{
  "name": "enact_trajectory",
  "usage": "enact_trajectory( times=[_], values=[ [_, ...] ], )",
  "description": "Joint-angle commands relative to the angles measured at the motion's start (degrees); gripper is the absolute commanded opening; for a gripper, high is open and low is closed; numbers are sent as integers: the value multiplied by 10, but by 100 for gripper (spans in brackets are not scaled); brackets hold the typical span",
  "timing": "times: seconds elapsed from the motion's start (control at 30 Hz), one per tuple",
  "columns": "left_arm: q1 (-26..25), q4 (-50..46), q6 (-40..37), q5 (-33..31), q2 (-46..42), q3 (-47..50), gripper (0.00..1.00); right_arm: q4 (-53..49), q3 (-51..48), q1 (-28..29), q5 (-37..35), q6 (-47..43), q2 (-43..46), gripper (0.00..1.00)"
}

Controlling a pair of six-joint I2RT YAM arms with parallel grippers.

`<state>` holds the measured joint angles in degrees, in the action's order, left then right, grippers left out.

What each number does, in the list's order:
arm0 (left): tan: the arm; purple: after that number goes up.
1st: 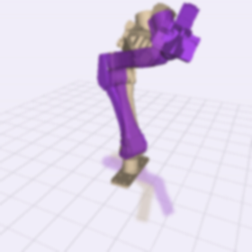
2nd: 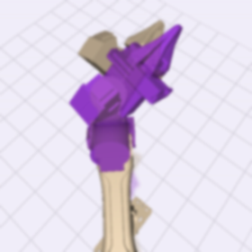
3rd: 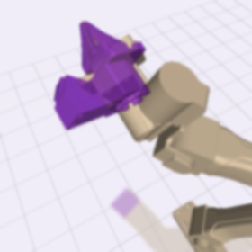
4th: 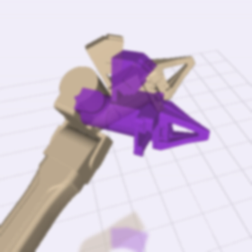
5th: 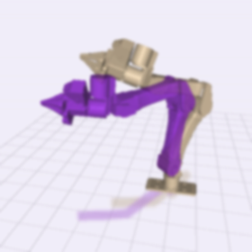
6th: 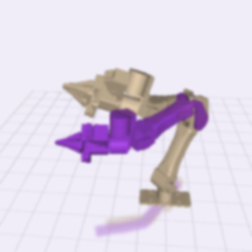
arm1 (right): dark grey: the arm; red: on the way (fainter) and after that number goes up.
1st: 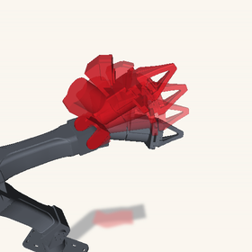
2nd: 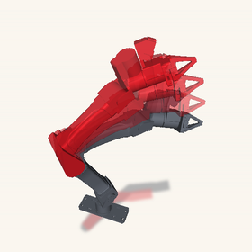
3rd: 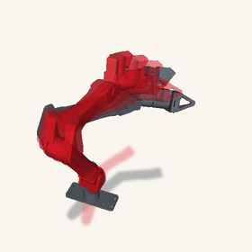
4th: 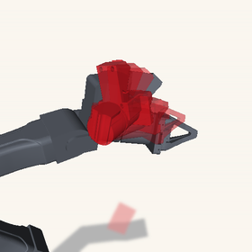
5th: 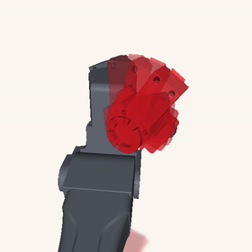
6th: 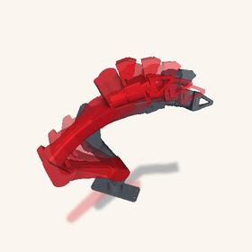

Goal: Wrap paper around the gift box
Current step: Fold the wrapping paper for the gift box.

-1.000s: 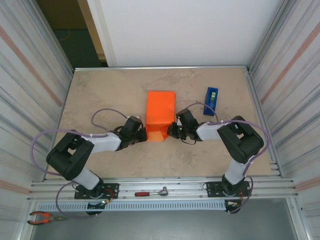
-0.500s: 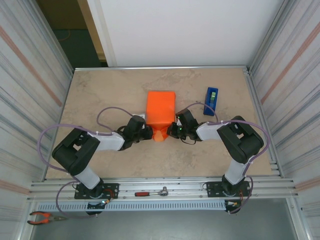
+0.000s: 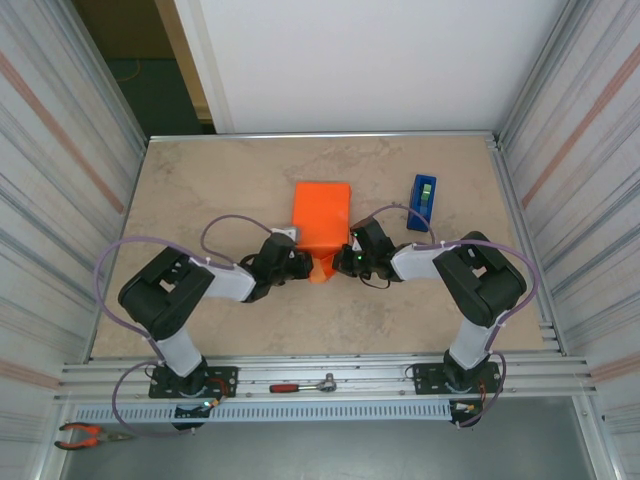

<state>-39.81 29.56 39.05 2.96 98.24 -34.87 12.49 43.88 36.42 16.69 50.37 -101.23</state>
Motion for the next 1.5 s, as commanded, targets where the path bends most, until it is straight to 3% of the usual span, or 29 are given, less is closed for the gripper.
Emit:
enact_trajectory(
  times=[0.0, 0.17, 0.3, 0.4, 0.5, 0.63, 0.67, 1.0, 1.47],
  values=[
    [-10, 30, 9, -11, 11, 9, 9, -73, -8, 15, -6, -15, -32, 0],
    [-11, 31, 15, -11, -8, 26, 13, -76, -8, 15, -7, -18, -30, 0],
    [-1, -7, 12, -13, -81, 39, 25, -76, -11, 14, -7, -19, -25, 0],
    [17, -39, 9, -12, -149, 56, 26, -78, -12, 14, -7, -20, -21, 0],
    [39, -84, 1, -8, -211, 68, 21, -80, -12, 14, -8, -23, -17, 0],
    [62, -127, -16, 8, -259, 78, 0, -83, -10, 14, -9, -24, -18, 0],
    [63, -135, -22, 13, -261, 77, 0, -83, -10, 14, -8, -24, -19, 0],
    [48, -76, -31, 67, -159, 56, 0, -87, -9, 14, -9, -27, -22, 0],
    [32, -17, -27, 48, -13, -33, 0, -89, -9, 16, -8, -28, -23, 0]
  ],
)
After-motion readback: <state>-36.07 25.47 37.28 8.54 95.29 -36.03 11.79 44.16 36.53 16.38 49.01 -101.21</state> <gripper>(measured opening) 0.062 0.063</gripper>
